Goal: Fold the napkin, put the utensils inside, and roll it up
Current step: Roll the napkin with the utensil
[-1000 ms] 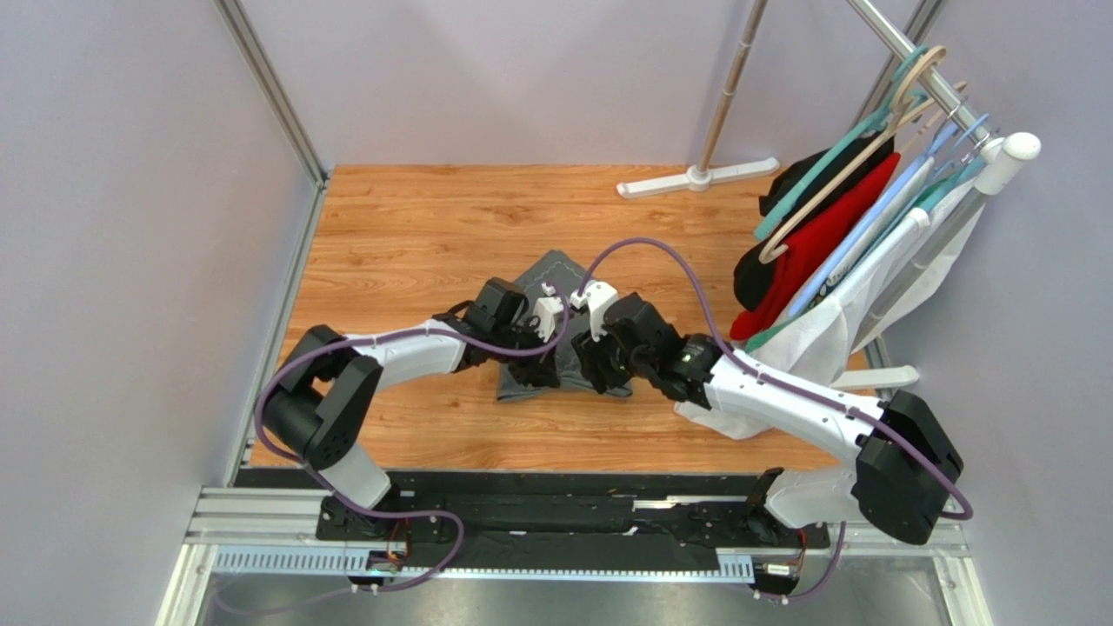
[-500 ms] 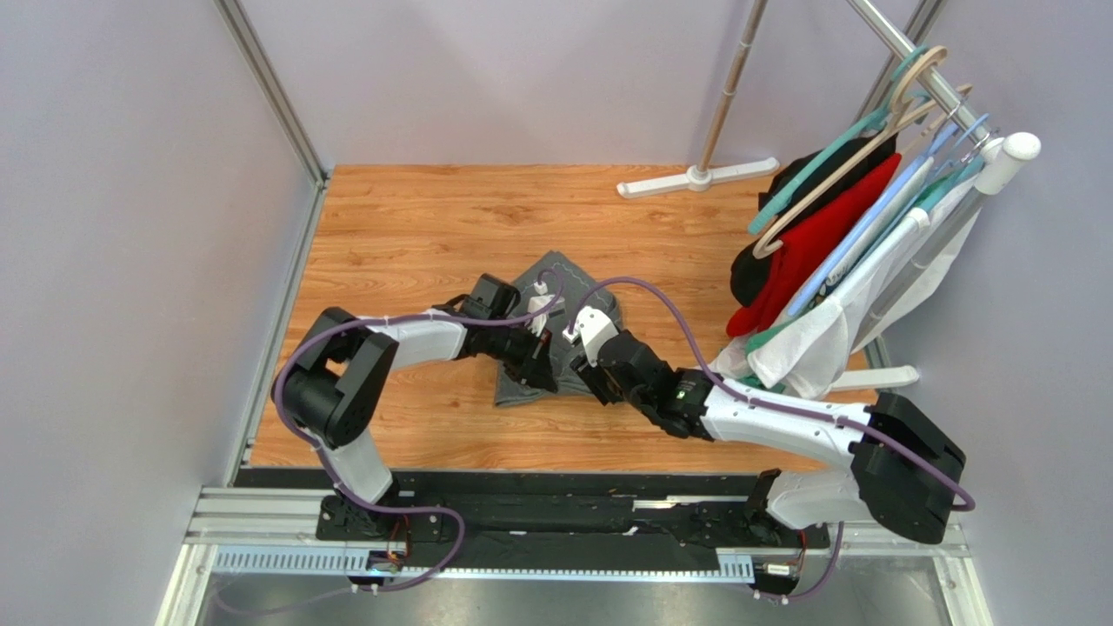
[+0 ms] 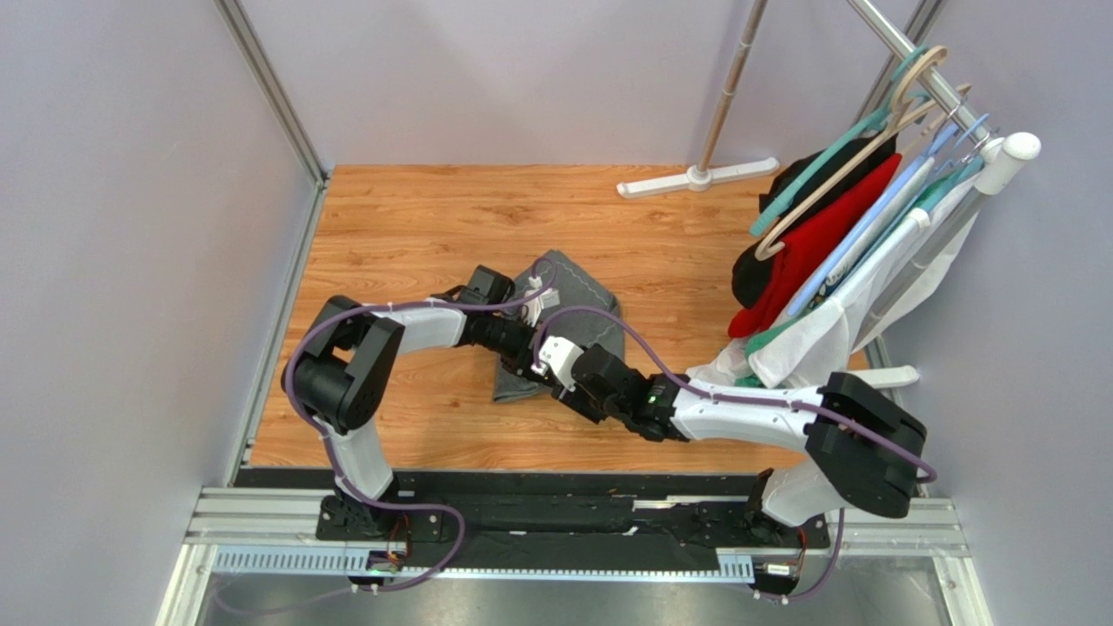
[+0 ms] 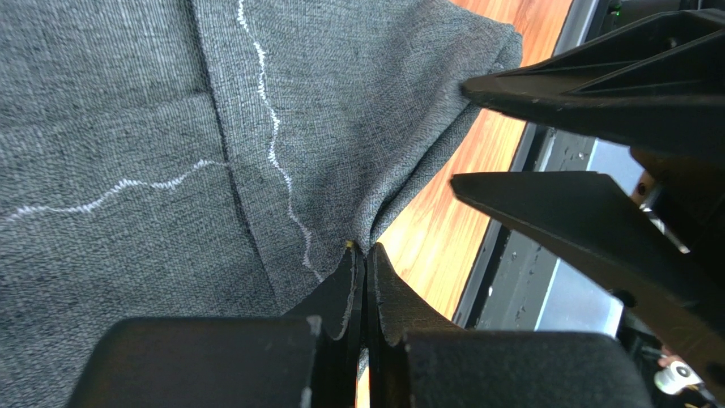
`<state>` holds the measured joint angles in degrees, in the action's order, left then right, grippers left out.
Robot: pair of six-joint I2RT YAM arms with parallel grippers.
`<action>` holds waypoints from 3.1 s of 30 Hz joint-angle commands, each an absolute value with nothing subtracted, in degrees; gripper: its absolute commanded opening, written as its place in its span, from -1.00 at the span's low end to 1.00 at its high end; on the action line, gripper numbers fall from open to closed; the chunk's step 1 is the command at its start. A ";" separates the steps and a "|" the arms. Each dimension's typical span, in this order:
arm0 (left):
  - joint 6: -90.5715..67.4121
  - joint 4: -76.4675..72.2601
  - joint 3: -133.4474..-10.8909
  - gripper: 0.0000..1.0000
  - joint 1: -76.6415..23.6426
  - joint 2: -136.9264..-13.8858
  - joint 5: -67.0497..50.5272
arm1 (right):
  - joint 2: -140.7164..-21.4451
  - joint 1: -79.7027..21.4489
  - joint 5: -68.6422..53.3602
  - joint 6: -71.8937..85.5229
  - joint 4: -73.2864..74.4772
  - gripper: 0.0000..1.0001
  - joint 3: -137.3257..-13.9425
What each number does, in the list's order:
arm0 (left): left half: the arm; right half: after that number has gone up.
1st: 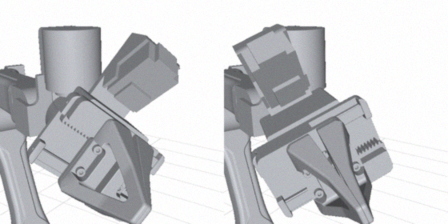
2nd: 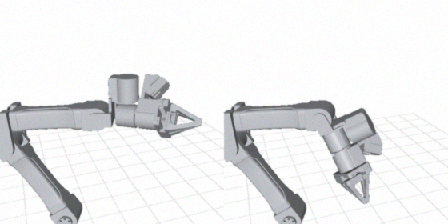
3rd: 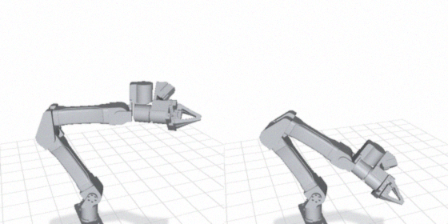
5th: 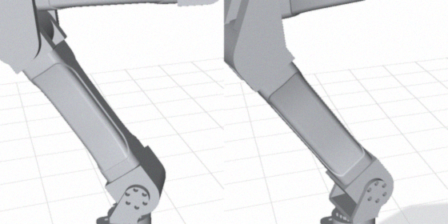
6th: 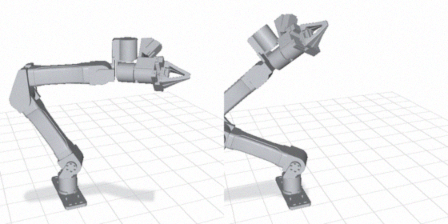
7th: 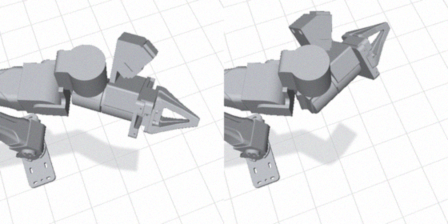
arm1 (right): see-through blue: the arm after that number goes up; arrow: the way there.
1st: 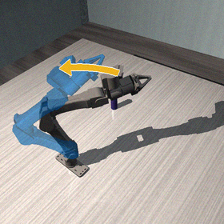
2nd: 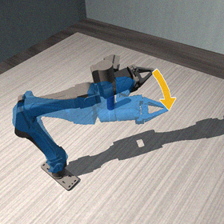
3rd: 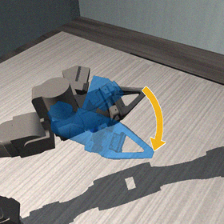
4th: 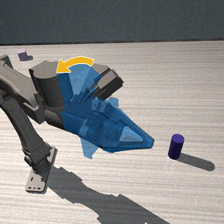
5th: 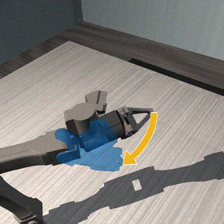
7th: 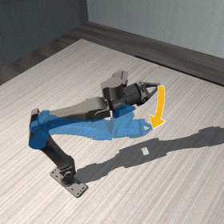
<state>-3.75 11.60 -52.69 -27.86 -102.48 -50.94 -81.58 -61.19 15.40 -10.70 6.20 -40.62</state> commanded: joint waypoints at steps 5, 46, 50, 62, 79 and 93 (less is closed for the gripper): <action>-2.55 12.30 -54.84 -1.00 -27.51 -103.27 -54.23 | -86.48 -61.70 17.93 -15.91 3.51 -0.01 -44.73; -2.54 12.48 -55.37 -0.55 -27.33 -101.70 -51.33 | -92.90 -58.89 8.53 -16.62 9.31 -1.00 -49.92; -5.36 9.15 -54.14 0.08 -26.37 -98.71 -49.93 | -91.24 -58.10 5.72 -14.33 12.47 -1.00 -51.15; -13.09 4.57 -52.56 0.49 -20.93 -92.37 -38.86 | -90.62 -56.43 -1.65 -9.23 16.08 -1.00 -52.82; -12.05 -12.13 -35.42 0.50 -18.88 -67.33 -25.22 | -98.70 -48.08 -18.80 -4.66 24.17 -1.00 -62.75; -4.30 -8.88 -28.83 0.29 -33.12 -57.31 -22.07 | -108.19 -41.84 -27.94 -4.48 29.09 -1.00 -70.22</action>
